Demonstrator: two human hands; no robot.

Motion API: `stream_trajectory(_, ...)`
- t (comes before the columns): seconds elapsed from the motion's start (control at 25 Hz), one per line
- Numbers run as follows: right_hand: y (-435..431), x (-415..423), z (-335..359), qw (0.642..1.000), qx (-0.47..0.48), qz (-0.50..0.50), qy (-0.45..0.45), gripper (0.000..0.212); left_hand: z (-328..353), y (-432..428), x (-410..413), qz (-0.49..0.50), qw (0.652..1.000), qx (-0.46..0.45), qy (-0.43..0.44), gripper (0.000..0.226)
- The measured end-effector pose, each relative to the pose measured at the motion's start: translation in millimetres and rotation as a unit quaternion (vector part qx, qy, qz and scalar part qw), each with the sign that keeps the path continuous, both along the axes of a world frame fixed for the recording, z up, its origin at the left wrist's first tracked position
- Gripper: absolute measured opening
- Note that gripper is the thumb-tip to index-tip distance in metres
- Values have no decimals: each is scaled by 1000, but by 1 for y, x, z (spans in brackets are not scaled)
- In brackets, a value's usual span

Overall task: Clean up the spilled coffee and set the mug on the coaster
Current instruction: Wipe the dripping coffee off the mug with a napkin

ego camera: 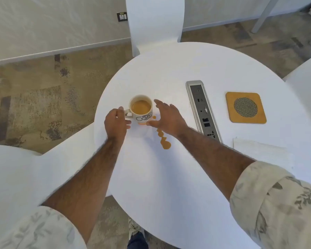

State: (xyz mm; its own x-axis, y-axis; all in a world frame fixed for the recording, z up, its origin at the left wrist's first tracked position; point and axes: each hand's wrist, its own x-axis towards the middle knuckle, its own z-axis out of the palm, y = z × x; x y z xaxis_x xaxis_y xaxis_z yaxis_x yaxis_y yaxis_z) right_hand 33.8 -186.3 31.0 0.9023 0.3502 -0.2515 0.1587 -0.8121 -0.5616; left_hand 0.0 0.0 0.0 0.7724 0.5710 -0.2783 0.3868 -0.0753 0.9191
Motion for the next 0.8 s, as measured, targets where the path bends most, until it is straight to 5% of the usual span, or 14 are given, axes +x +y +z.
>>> stream_trajectory(0.52, 20, 18, -14, 996, 80, -8, 30, 78, 1, 0, 26, -32, 997, -34, 53, 51)
stream_trajectory(0.8, 27, 22, -14, 990, 132, -37, 31, 70, 4, -1, 26, -31, 991, -114, 61, 35)
